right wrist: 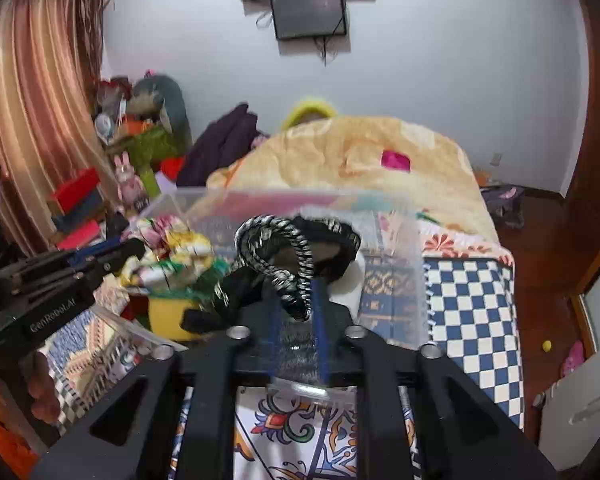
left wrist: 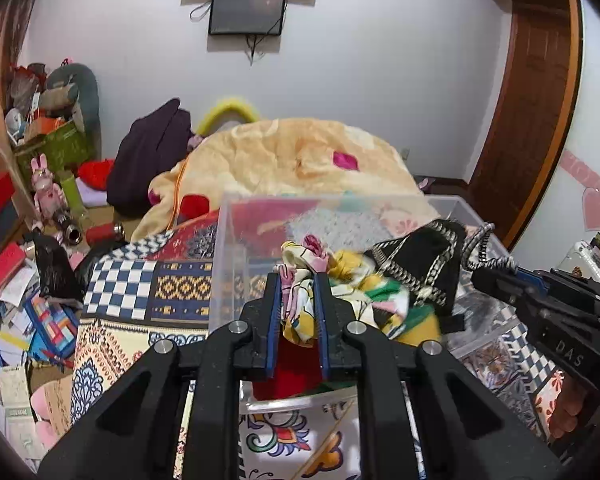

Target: Organize soft objects

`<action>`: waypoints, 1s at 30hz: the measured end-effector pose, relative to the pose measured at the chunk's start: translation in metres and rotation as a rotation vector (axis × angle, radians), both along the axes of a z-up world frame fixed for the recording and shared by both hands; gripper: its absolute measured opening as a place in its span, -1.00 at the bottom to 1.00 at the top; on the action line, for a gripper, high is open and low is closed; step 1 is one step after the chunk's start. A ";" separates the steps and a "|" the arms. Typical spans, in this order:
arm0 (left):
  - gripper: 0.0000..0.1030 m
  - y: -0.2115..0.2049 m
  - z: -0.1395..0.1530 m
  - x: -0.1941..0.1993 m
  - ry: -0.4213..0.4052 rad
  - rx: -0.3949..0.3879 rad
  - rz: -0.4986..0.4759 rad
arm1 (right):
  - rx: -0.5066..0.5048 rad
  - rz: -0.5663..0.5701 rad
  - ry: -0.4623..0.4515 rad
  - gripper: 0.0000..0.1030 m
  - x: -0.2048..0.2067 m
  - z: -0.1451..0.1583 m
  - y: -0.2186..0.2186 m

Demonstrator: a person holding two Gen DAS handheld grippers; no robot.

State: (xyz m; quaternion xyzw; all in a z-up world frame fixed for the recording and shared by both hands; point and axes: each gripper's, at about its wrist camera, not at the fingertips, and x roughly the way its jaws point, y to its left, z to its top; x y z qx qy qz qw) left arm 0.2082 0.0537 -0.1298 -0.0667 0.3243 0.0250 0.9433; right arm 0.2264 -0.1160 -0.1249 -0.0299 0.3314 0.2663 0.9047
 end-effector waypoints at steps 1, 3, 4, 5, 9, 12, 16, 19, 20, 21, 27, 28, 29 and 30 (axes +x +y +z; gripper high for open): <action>-0.62 0.001 -0.002 0.000 0.009 -0.005 -0.001 | -0.009 0.009 0.019 -0.22 0.000 -0.003 0.002; -0.46 0.003 -0.004 -0.001 0.013 -0.017 0.004 | -0.001 0.014 0.021 0.00 -0.001 -0.004 0.001; -0.33 0.004 -0.005 -0.003 0.015 -0.022 0.004 | -0.008 0.017 0.015 0.03 -0.002 -0.004 0.002; -0.21 0.004 -0.005 -0.005 0.014 -0.023 0.006 | -0.019 0.019 0.011 0.03 -0.003 -0.004 0.003; 0.01 0.003 0.003 -0.017 -0.007 -0.016 0.000 | -0.040 0.023 -0.014 0.26 -0.010 0.002 0.002; 0.06 0.003 0.013 -0.029 -0.032 -0.018 -0.018 | -0.034 0.019 -0.051 0.36 -0.018 0.012 -0.003; 0.12 0.000 0.036 -0.048 -0.089 -0.024 -0.038 | 0.007 0.016 -0.094 0.42 -0.030 0.032 -0.016; 0.12 -0.004 0.058 -0.064 -0.149 -0.017 -0.051 | 0.039 0.013 -0.133 0.43 -0.041 0.050 -0.025; 0.12 -0.006 0.066 -0.070 -0.169 -0.014 -0.055 | 0.054 0.012 -0.153 0.46 -0.047 0.058 -0.029; 0.12 -0.008 0.076 -0.079 -0.199 -0.012 -0.063 | 0.064 0.011 -0.167 0.47 -0.051 0.064 -0.031; 0.23 -0.020 0.121 -0.117 -0.330 0.015 -0.087 | 0.142 0.006 -0.289 0.54 -0.087 0.108 -0.048; 0.26 -0.023 0.129 -0.124 -0.355 0.026 -0.090 | 0.158 0.007 -0.313 0.55 -0.095 0.116 -0.052; 0.31 -0.026 0.136 -0.132 -0.379 0.038 -0.092 | 0.168 0.008 -0.327 0.57 -0.100 0.121 -0.054; 0.34 -0.027 0.140 -0.137 -0.392 0.043 -0.093 | 0.179 0.007 -0.341 0.59 -0.105 0.126 -0.055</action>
